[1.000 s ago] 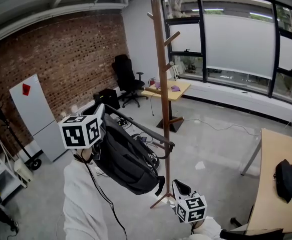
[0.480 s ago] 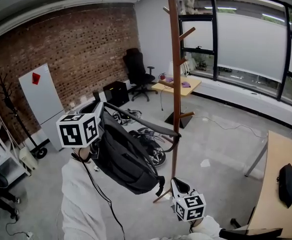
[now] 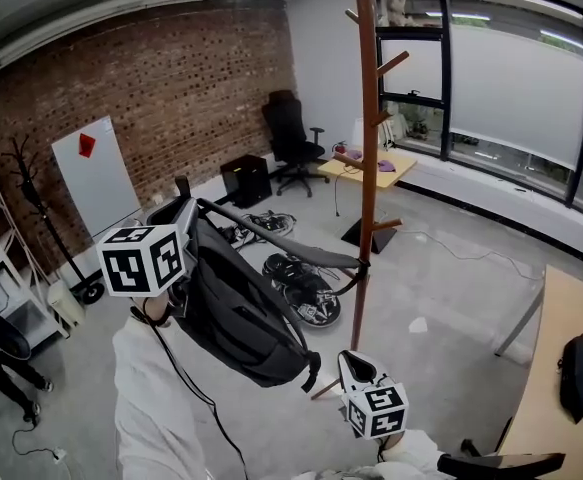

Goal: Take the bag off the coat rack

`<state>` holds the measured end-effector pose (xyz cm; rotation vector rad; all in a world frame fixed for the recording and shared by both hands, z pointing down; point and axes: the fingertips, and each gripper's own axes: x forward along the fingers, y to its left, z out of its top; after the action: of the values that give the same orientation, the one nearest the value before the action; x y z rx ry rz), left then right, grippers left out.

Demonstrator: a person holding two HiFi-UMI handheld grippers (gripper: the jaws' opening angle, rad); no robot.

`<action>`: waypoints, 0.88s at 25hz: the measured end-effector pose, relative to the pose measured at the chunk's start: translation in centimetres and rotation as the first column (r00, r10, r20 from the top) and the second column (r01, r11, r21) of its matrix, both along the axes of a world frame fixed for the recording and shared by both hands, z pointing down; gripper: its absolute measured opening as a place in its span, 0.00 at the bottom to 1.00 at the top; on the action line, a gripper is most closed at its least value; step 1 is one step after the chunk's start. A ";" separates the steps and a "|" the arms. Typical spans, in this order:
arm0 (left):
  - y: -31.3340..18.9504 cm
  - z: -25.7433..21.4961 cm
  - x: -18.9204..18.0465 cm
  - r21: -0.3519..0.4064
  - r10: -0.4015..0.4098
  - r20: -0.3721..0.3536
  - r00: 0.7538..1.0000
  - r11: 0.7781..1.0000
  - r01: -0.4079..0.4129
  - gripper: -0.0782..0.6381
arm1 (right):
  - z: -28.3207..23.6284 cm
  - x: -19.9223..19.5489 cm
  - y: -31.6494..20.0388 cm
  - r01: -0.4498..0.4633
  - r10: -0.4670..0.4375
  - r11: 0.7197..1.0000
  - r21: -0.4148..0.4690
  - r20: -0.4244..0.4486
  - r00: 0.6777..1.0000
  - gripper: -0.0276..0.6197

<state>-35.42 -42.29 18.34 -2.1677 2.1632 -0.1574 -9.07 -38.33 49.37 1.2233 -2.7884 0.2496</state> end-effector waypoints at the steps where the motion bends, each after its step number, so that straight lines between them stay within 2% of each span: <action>1: 0.3 -0.2 -0.2 0.003 -0.004 0.000 1.000 1.000 0.004 0.17 | 0.0 -0.2 0.1 0.006 -0.006 1.000 0.000 -0.001 1.000 0.06; 16: 4.2 -2.4 -1.2 0.041 -0.022 0.009 1.000 0.999 0.022 0.17 | -0.1 -1.8 0.4 0.057 -0.057 0.998 -0.002 -0.002 0.998 0.06; 22: 5.1 -1.2 -0.4 0.022 -0.015 0.024 1.000 1.000 0.014 0.17 | 0.5 -2.5 1.0 0.076 -0.076 0.997 -0.013 -0.003 0.997 0.06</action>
<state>-35.77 -37.15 17.19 -2.1277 2.1581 -0.1583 -11.55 -37.32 49.85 1.1109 -2.8187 0.2599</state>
